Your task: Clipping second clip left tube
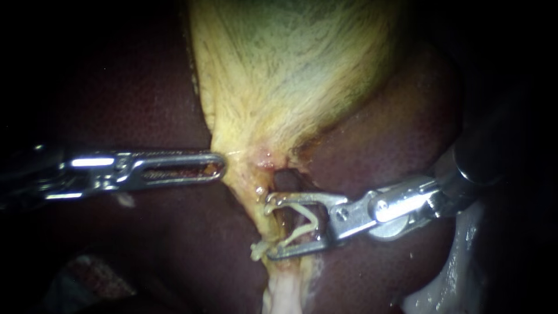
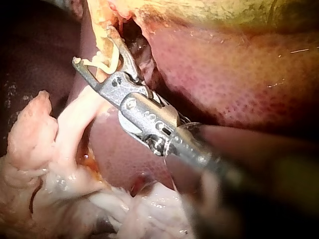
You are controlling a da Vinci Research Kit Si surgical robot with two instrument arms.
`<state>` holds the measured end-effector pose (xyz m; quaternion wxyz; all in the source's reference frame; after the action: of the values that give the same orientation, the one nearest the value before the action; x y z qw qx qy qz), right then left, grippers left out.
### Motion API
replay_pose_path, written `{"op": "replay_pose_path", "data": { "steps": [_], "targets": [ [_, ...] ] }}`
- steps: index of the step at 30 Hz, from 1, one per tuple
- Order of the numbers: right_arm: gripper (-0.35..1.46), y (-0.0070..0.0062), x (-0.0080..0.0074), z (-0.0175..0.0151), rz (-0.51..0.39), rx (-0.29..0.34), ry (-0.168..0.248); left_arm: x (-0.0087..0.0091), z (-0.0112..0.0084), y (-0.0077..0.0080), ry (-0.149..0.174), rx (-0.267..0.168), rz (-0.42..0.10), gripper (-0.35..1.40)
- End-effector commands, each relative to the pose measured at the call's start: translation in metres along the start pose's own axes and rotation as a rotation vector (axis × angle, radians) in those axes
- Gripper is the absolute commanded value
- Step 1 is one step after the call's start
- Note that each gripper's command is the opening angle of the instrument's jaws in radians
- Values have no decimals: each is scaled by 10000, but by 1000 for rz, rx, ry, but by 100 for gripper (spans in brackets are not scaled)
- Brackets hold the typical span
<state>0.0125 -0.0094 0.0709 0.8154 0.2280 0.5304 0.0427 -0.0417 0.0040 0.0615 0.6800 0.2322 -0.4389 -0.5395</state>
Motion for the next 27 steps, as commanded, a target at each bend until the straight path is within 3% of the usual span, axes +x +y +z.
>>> {"op": "replay_pose_path", "data": {
  "steps": [1, 9, 22, 27],
  "targets": [
    [60, 1, -5, 1, -3, 3, -18, -1, -1, 0, 1, 0, -1, -35],
    [59, 4, -25, 9, -10, 5, -71, -8, -7, -4, 4, 3, -5, -35],
    [58, 5, -21, 38, 5, -10, -74, -11, -4, -8, 5, -1, -7, -35],
    [57, 3, -23, 54, 25, 13, -73, -11, -2, -9, 5, -2, -7, -35]
  ]
}}
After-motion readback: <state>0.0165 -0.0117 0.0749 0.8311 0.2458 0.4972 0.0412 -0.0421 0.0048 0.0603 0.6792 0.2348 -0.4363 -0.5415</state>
